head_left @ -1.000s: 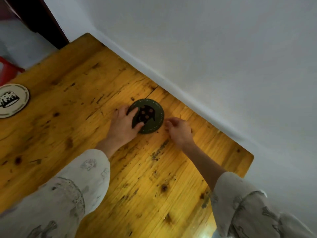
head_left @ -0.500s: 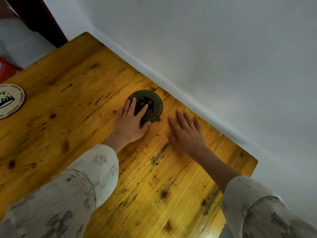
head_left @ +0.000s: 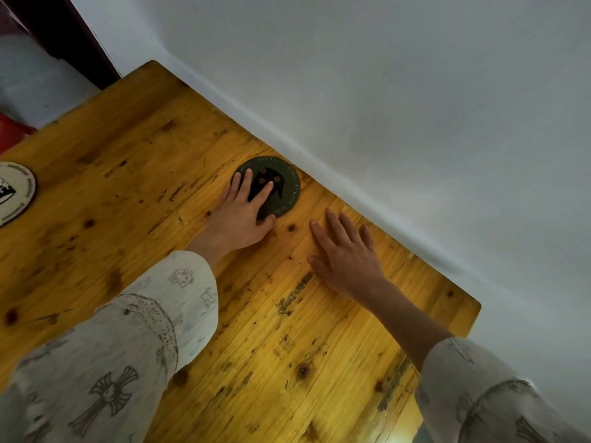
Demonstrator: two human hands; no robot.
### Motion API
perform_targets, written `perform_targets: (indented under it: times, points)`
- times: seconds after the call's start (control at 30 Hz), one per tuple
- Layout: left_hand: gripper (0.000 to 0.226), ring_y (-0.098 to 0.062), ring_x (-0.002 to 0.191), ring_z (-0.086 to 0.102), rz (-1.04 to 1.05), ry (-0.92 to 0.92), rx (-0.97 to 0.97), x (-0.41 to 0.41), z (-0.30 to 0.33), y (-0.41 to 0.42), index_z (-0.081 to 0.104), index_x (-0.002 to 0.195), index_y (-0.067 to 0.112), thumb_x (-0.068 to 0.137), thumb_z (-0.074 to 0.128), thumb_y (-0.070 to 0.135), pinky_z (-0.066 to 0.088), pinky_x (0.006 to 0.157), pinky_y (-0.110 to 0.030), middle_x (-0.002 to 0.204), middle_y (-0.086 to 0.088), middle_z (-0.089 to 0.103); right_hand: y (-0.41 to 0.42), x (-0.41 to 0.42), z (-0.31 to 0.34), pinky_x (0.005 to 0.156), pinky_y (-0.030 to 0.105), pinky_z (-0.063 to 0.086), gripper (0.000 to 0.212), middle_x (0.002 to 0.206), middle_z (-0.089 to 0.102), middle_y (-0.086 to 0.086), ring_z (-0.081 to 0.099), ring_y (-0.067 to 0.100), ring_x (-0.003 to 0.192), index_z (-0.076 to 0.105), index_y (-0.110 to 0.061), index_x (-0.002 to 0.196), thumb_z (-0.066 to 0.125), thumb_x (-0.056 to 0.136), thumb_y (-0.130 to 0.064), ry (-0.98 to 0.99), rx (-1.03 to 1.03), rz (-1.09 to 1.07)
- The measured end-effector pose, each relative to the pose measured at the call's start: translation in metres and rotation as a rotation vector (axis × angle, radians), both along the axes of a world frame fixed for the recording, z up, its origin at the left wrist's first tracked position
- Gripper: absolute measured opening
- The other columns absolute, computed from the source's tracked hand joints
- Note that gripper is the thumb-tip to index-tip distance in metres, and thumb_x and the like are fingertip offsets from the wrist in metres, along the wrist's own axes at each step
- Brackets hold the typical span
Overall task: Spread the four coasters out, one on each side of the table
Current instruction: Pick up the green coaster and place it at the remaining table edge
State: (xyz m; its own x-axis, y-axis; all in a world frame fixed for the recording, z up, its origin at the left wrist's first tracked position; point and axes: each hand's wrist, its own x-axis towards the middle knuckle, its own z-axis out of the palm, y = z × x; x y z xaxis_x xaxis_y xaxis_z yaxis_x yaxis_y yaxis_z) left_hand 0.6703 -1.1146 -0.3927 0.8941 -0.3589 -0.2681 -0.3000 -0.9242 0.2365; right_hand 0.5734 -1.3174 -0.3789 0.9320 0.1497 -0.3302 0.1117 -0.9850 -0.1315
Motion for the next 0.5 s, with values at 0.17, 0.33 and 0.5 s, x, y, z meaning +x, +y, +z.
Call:
perform_targets:
  times: [0.17, 0.33, 0.5]
  points:
    - [0.068, -0.03, 0.143, -0.015, -0.005, -0.009, -0.003, 0.0024, -0.0011, -0.0001, -0.001, 0.144, 0.032, 0.089, 0.034, 0.05, -0.005, 0.115, -0.04, 0.156, -0.014, -0.014, 0.0003, 0.0003, 0.0002, 0.118, 0.053, -0.002, 0.067, 0.159, -0.008, 0.003, -0.009, 0.026, 0.146, -0.004, -0.034, 0.145, 0.027, 0.091, -0.056, -0.002, -0.006, 0.002]
    - [0.068, -0.03, 0.143, -0.015, 0.013, -0.019, -0.011, 0.0027, -0.0024, -0.003, 0.0, 0.144, 0.031, 0.088, 0.034, 0.051, -0.004, 0.115, -0.041, 0.156, -0.015, -0.013, 0.0003, 0.0, -0.0013, 0.117, 0.053, -0.002, 0.067, 0.159, -0.007, 0.003, -0.008, 0.027, 0.146, -0.003, -0.033, 0.145, 0.028, 0.09, -0.056, -0.008, -0.003, 0.0]
    - [0.069, -0.03, 0.143, -0.015, 0.026, -0.012, -0.026, 0.0042, -0.0037, -0.0039, 0.001, 0.145, 0.031, 0.088, 0.036, 0.05, -0.003, 0.115, -0.042, 0.156, -0.015, -0.013, 0.0008, -0.0002, -0.0016, 0.116, 0.053, -0.003, 0.067, 0.159, -0.008, 0.003, -0.009, 0.027, 0.146, -0.003, -0.033, 0.145, 0.028, 0.091, -0.055, -0.002, -0.014, 0.002]
